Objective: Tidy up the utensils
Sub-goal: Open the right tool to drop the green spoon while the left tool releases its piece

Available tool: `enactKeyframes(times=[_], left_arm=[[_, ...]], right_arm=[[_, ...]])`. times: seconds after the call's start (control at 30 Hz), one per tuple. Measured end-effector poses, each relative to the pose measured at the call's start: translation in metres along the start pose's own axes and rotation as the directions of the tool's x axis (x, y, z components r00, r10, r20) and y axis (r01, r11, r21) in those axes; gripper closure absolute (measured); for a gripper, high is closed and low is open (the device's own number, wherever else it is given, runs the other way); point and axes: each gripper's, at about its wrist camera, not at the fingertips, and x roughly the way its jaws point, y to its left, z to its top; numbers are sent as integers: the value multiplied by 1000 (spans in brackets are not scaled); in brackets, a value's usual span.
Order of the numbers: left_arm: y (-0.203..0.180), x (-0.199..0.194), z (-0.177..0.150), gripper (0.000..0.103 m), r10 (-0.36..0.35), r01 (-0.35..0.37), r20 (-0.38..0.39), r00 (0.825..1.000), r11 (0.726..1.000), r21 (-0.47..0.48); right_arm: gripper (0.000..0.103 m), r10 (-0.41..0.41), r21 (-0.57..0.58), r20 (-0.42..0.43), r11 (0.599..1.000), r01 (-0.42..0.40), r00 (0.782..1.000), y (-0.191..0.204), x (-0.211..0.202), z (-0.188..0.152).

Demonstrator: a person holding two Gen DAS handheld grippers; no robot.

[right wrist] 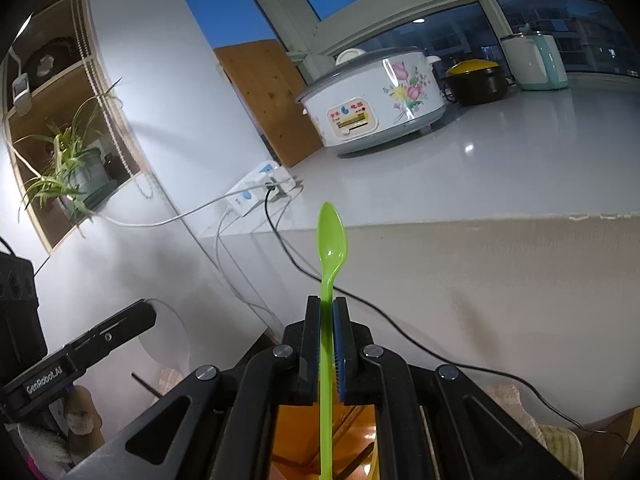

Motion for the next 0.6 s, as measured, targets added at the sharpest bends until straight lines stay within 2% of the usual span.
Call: enactKeyframes(times=[0.07,0.13,0.27,0.6], left_arm=[[-3,-2,-1,102,-34,34,-11,999,999,4],[-5,-4,-2,100,-33,33,-19,999,999,9],[-7,-10,-7,99,-49,49,-22,999,999,-1],[-2,-37,-22,99,-59,58,-12,998,998,-36]], right_arm=[[95,15,-2,-9,1000,-15,1000,0,-4,-3],[94,17,-6,-12,1000,-17,1000,0,-9,-5],[83,20,-14,-18,1000,-20,1000,1,-22,-9],[78,7,7,-30,1000,-7,1000,-1,-51,-17]])
